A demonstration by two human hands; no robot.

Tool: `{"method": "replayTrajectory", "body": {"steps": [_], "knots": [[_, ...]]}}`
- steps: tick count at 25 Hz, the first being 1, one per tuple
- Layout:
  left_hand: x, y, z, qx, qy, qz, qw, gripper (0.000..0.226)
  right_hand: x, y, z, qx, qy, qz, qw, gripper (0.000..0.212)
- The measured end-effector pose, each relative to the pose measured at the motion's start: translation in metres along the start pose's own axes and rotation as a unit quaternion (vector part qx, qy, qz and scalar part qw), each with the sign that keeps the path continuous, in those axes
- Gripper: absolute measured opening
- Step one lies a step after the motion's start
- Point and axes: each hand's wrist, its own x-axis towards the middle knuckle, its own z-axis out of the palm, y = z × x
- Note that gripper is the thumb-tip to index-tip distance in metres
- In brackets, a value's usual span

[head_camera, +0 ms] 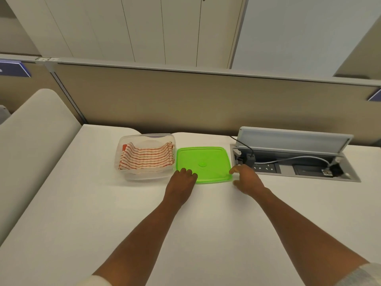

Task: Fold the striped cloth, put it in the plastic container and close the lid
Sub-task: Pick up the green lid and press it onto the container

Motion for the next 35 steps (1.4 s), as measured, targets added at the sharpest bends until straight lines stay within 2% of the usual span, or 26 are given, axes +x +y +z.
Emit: {"method": "replayTrajectory", "body": {"steps": [5,9,14,19,23,25,27,29,32,35], "knots": [[-0.002,0.007,0.004,0.043,0.031,0.045,0.998,0.022,-0.004,0.015,0.001,0.039,0.008,-0.022,0.999,0.044],[-0.008,0.008,-0.005,0.027,0.109,0.062,0.992,0.034,-0.013,0.015,-0.009,0.112,0.086,-0.005,0.990,0.048],[-0.016,0.009,-0.038,-0.006,0.190,0.051,0.980,0.033,-0.031,0.003,-0.033,0.137,0.158,-0.026,0.978,0.045],[-0.027,0.006,-0.069,-0.046,0.239,0.030,0.969,0.034,-0.043,-0.019,-0.051,0.127,0.267,-0.081,0.952,0.040],[-0.029,-0.007,-0.093,-0.111,0.287,-0.018,0.951,0.020,-0.050,-0.044,-0.065,0.155,0.275,-0.083,0.945,0.025],[-0.033,-0.015,-0.101,-0.219,0.321,-0.067,0.919,0.013,-0.055,-0.059,-0.072,0.155,0.265,-0.101,0.946,0.017],[-0.039,-0.024,-0.108,-0.350,0.353,-0.119,0.860,0.021,-0.059,-0.073,-0.076,0.170,0.259,-0.130,0.942,0.016],[-0.044,-0.033,-0.113,-0.416,0.366,-0.166,0.816,0.030,-0.059,-0.085,-0.076,0.189,0.251,-0.145,0.938,0.013],[-0.054,-0.045,-0.122,-0.464,0.363,-0.219,0.778,0.041,-0.057,-0.102,-0.072,0.187,0.244,-0.162,0.938,0.010],[-0.066,-0.063,-0.125,-0.475,0.355,-0.248,0.766,0.043,-0.055,-0.121,-0.067,0.164,0.232,-0.179,0.942,0.009]]}}
